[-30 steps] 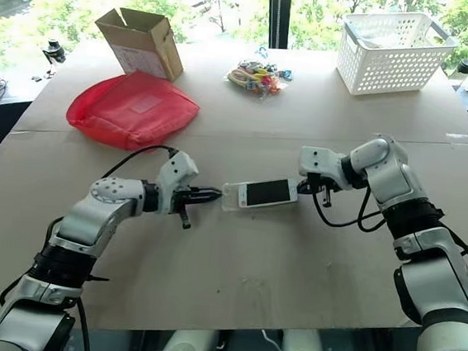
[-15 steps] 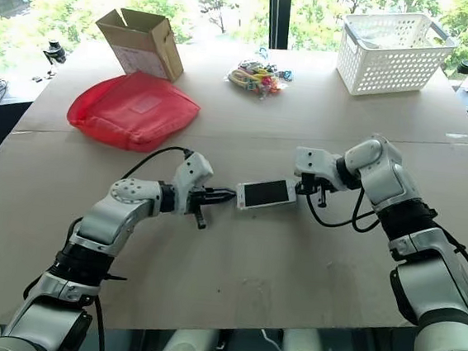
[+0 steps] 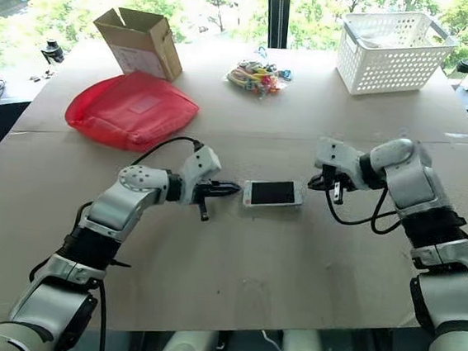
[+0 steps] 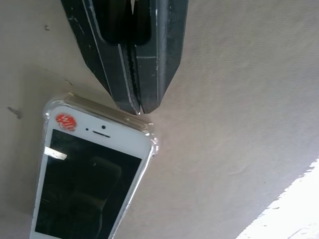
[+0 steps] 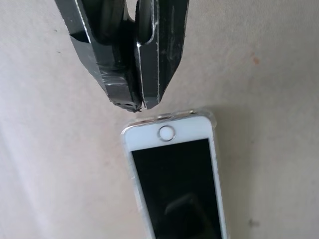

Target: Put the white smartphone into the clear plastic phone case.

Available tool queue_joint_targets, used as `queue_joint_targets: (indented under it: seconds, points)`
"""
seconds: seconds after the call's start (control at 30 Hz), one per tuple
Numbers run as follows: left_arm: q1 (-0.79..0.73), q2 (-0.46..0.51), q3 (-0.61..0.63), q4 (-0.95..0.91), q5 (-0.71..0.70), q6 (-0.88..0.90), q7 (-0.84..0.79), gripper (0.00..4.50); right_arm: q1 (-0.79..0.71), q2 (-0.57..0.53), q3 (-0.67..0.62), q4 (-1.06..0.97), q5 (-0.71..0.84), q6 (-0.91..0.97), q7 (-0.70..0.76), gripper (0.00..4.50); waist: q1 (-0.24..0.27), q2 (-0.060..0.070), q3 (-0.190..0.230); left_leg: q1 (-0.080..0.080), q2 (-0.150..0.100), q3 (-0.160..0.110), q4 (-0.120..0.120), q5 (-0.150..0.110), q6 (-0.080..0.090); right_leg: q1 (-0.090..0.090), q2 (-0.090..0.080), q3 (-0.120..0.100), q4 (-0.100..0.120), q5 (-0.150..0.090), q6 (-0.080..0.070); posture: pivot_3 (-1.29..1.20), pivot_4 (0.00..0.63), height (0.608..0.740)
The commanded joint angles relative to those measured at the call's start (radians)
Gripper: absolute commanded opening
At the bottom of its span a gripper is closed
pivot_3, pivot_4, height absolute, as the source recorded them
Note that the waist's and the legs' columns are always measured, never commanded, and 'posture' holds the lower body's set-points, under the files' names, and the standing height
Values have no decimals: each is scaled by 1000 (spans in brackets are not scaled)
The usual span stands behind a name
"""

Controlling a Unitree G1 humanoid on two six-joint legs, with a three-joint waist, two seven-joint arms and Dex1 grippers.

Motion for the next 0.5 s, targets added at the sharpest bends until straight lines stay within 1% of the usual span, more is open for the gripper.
queue_joint_targets:
  seconds: [0.03, 0.07, 0.13, 0.2, 0.3, 0.37, 0.5]
  points:
    - [-39, -10, 43, -58, -45, -15, 9, 0, 66, -20, -78, -64, 67, 14, -44, 60, 0, 0, 0, 0, 0, 0, 0, 0, 0, 0, 0, 0, 0, 0, 0, 0, 150, 740]
    - [-40, -18, 50, -74, -58, -14, 12, 0, 90, -12, -102, -72, 85, 2, -68, 60, 0, 0, 0, 0, 0, -1, 0, 0, 1, 0, 0, 0, 0, 0, 0, 0, 150, 740]
    - [-38, -47, 63, -100, -91, -13, 21, 0, 134, 43, -173, -83, 176, -22, -99, 60, 0, 0, 0, 0, 0, -1, 0, -1, 2, 0, 0, 1, 0, 0, 0, 0, 150, 740]
    - [-33, -72, 63, -108, -108, -11, 28, 0, 169, 71, -205, -89, 229, -35, -104, 60, -3, 0, 0, 0, 0, -1, 0, -1, 2, 0, 0, 1, 0, 0, 0, 0, 150, 740]
    - [-7, -104, -2, -107, -77, -44, 21, 0, 215, 106, -229, -72, 278, -69, -114, 60, -4, 0, 0, 1, 0, 1, 0, -1, 2, 0, 0, 3, 2, 0, 0, 0, 150, 740]
    - [13, -122, -37, -92, -61, -54, 26, 0, 224, 148, -256, -45, 328, -109, -116, 60, -5, 0, 0, 2, 0, 1, 0, -1, 2, 0, 0, 3, 2, 0, 0, 0, 150, 740]
    - [37, -115, -67, -37, -16, -88, 39, 0, 226, 195, -271, 8, 370, -146, -113, 60, -7, 0, 0, 2, 0, 1, 0, -1, 2, 0, 1, 3, 2, 0, 0, 0, 150, 740]
